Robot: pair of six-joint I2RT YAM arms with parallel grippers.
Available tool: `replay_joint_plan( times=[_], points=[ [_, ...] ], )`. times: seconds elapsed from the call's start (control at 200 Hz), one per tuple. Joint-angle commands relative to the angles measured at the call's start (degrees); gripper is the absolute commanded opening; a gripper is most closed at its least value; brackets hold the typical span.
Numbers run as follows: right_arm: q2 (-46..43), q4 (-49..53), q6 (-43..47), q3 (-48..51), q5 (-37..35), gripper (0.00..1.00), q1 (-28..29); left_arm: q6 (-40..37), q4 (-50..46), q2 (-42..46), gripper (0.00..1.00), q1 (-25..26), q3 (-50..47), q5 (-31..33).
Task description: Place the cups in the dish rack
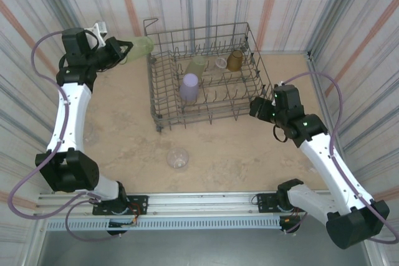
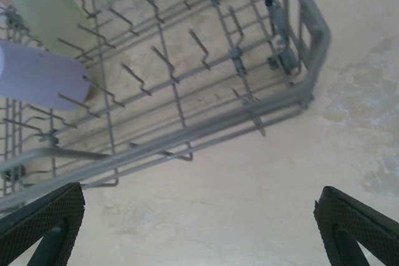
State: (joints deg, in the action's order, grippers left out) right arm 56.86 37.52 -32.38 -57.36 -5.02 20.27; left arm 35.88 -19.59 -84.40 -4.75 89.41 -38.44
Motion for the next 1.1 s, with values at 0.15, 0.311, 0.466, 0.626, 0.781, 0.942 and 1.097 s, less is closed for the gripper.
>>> replay_joint_plan(
  times=[0.15, 0.311, 0.466, 0.626, 0.781, 0.942, 1.097],
  points=[
    [7.7, -5.7, 2.0, -9.1, 1.9, 0.99, 2.2, 7.0, 12.2, 4.0, 0.00, 3.8, -3.7, -6.7],
    [12.8, -7.0, 1.9, -13.3, 5.2, 0.99, 2.5, 8.6, 14.8, 4.2, 0.00, 6.1, -5.8, -7.7],
    [15.5, -11.3, 0.3, -14.2, 9.2, 0.99, 2.3, 12.3, 20.2, 3.7, 0.00, 8.1, -7.8, -11.1],
    [17.4, -17.3, -3.4, -13.8, 17.5, 0.99, -0.1, 7.7, 19.4, 2.8, 0.00, 12.1, -7.1, -13.7],
    [19.4, -21.0, -5.5, -14.5, 23.2, 0.99, -2.1, 6.9, 22.1, 2.3, 0.00, 14.9, -8.3, -13.8],
    [21.3, -26.3, -9.1, -14.3, 30.1, 0.99, -4.2, 10.4, 27.8, -1.0, 0.00, 15.1, -7.9, -16.8],
    [22.1, -30.0, -10.5, -14.5, 33.6, 0.99, -4.6, 13.9, 35.0, -3.2, 0.00, 15.5, -9.9, -17.6]
  ],
)
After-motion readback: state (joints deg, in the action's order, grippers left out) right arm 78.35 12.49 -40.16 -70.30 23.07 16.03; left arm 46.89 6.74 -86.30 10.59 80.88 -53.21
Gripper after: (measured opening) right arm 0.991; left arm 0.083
